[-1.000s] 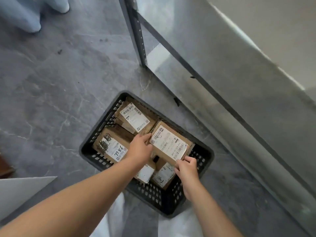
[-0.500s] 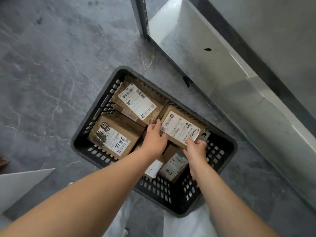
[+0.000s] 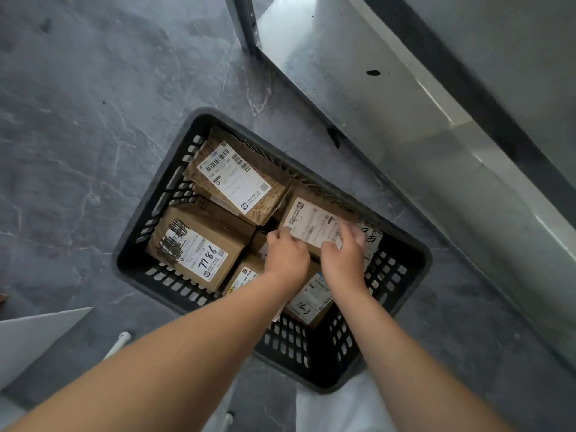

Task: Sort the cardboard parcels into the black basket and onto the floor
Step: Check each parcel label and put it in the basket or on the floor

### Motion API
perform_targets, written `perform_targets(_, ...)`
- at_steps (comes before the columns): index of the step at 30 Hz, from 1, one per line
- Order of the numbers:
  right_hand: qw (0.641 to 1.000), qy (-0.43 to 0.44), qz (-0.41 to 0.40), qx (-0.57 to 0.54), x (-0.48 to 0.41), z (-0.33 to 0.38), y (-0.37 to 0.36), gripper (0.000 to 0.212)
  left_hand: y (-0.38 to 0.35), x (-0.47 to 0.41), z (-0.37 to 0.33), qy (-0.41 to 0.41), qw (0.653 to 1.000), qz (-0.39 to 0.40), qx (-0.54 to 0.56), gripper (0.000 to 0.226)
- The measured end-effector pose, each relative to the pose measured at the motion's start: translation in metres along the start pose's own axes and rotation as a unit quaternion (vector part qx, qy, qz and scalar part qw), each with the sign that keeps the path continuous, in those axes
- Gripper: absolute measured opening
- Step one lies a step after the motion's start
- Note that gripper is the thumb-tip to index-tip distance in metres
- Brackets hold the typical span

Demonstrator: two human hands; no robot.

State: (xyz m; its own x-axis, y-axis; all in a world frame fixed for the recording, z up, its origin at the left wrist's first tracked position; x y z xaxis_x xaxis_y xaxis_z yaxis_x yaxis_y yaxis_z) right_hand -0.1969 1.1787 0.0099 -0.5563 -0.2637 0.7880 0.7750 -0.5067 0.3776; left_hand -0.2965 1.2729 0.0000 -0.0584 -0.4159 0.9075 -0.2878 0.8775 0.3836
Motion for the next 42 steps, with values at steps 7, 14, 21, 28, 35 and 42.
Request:
perform_targets(7,0.926,0.079,0.226,0.293,-0.012,0.006,-0.042,0.074,0.02,-0.031,-0.012,0.02,0.998,0.019,-0.048,0.039)
perform_targets(14,0.946,0.068,0.198,0.247,-0.02,0.024,-0.052,0.07,-0.009,-0.018,0.004,0.191,0.91,0.075,0.359,0.015)
perform_targets(21,0.952,0.097,0.116,0.266,-0.009,0.036,-0.024,0.064,-0.01,-0.003,0.041,0.183,0.941,0.109,0.264,0.015)
perform_targets(28,0.937,0.111,0.047,0.328,0.053,0.085,0.015,0.087,0.049,0.062,-0.051,-0.054,0.996,0.016,-0.062,0.034)
perform_targets(35,0.867,0.388,-0.014,0.313,0.177,0.316,0.064,0.064,0.238,0.222,-0.156,-0.26,0.934,-0.225,-0.101,0.059)
perform_targets(42,0.659,0.627,-0.182,0.374,0.388,0.499,0.144,0.071,0.4,0.486,-0.18,-0.366,0.781,-0.498,-0.086,0.063)
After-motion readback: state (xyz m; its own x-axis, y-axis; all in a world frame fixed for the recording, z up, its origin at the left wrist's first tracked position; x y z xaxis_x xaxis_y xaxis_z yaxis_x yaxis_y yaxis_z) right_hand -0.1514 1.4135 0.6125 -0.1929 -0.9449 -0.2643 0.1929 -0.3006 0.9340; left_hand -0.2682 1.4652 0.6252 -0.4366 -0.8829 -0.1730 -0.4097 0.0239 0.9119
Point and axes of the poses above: each hand's wrist, its own x-axis away from the middle knuckle, its own y-axis out of the back of the hand, z = x × y, the point moved 9 cm from there along -x, towards the middle knuckle, and after that the axes turned 5 degrees about y, right-handed, at the moved point
